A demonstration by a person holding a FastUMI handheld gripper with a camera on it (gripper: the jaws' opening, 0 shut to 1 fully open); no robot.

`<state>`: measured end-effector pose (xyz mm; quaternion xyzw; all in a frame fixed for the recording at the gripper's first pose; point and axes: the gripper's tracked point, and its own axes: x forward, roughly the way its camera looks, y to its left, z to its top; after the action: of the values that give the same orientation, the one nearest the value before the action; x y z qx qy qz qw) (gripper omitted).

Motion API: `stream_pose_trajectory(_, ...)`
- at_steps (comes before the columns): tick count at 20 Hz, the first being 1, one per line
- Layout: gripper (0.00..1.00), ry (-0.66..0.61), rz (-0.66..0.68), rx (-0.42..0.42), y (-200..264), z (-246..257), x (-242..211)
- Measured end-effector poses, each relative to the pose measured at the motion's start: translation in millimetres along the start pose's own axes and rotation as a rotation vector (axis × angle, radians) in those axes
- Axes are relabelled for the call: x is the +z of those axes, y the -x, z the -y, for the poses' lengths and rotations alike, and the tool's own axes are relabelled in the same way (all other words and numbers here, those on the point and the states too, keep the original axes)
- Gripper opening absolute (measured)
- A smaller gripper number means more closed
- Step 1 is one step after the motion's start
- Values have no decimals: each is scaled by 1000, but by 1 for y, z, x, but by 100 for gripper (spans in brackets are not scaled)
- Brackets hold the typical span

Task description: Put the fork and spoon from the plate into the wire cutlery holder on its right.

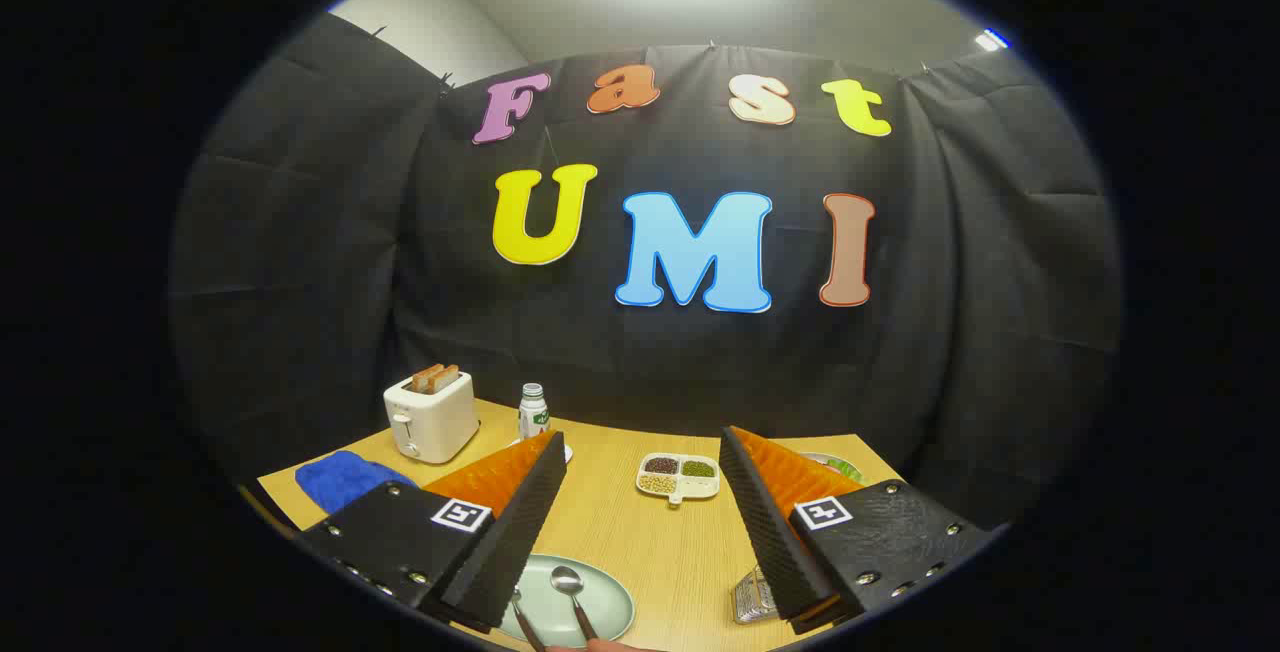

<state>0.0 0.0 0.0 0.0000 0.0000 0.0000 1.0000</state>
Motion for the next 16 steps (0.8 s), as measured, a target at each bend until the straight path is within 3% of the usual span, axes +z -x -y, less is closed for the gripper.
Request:
stream_pose_trajectory(9, 95, -2, 89, -67, 2, 12, 28)
stream_pose_trajectory(16, 95, 16, 82, -77, 7, 14, 20)
